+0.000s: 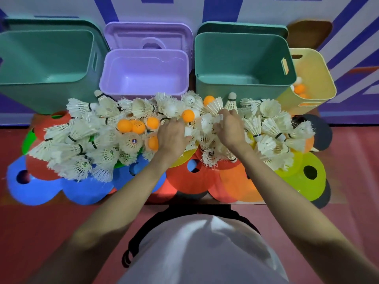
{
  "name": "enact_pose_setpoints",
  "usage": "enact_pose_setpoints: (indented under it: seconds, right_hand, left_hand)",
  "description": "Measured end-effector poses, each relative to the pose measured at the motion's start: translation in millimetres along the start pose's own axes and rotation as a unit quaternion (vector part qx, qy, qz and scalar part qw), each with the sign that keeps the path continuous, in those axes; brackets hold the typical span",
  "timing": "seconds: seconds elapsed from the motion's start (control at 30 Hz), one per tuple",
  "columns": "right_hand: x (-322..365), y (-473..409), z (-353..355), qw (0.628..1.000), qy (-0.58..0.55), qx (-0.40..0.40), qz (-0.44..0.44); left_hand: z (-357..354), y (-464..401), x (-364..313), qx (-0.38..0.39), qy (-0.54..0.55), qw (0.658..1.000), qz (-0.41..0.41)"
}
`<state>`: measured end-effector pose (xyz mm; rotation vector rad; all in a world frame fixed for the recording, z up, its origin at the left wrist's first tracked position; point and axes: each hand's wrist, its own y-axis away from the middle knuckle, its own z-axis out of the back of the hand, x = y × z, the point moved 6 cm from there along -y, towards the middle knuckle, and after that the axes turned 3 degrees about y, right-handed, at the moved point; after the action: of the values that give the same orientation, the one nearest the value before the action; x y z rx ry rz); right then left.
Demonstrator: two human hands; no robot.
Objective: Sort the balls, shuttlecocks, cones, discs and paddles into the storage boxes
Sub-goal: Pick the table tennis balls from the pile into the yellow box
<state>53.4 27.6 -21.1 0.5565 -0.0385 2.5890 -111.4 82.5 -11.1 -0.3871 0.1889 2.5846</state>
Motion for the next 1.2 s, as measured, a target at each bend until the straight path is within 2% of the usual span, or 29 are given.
enact_pose_setpoints:
  seconds: [0.13,0.23,0.33,0.4,0.5,0.63,0.73,0.9,1.07,1.2]
  right_hand:
    - [-4.4,4.0,16.1,0.997,-0.051,-0.044,0.024]
    - [-14.4,3.7,31.5,0.994,-0.078,-0.073,0.037]
    - [-32.0,-1.9,43.8,0.991,-0.091,-0.09,0.038]
    - [-47.9,-4.2,51.6,0.99,-0.097,-0.095,0.035]
    - [-70.1,-5.9,64.9,0.988,-0.099,-0.11,0.036]
    - [-126.8,-9.6,96.1,0.981,-0.1,-0.164,0.03]
    - [-176.7,-16.1,114.4,0.973,-0.12,-0.195,-0.015]
    - [-243.9,-37.9,138.5,0.965,-0.138,-0.211,-0.076]
    - [-279.1,-71.1,152.8,0.969,-0.107,-0.202,-0.088]
    - [-294.6,-90.8,157.0,0.968,-0.109,-0.194,-0.113]
  left_hand:
    - [8.8,-3.9,-4.7,0.01,-0.042,0.999,0.024]
    - [33.0,-7.0,-18.7,-0.035,-0.045,0.997,0.047]
    - [49.8,-15.4,-43.4,-0.094,0.05,0.994,0.033]
    - [49.7,-23.4,-64.1,-0.103,0.126,0.986,0.017]
    - [43.0,-36.3,-95.7,-0.085,0.208,0.974,-0.011]
    - [20.0,-55.9,-156.5,-0.045,0.211,0.974,-0.069]
    - [1.5,-71.4,-194.1,-0.011,0.228,0.969,-0.097]
    - [-22.1,-110.8,-256.5,0.04,0.248,0.959,-0.129]
    - [-40.4,-159.6,-315.7,0.036,0.258,0.956,-0.137]
    - [-52.3,-191.0,-348.8,0.046,0.224,0.963,-0.14]
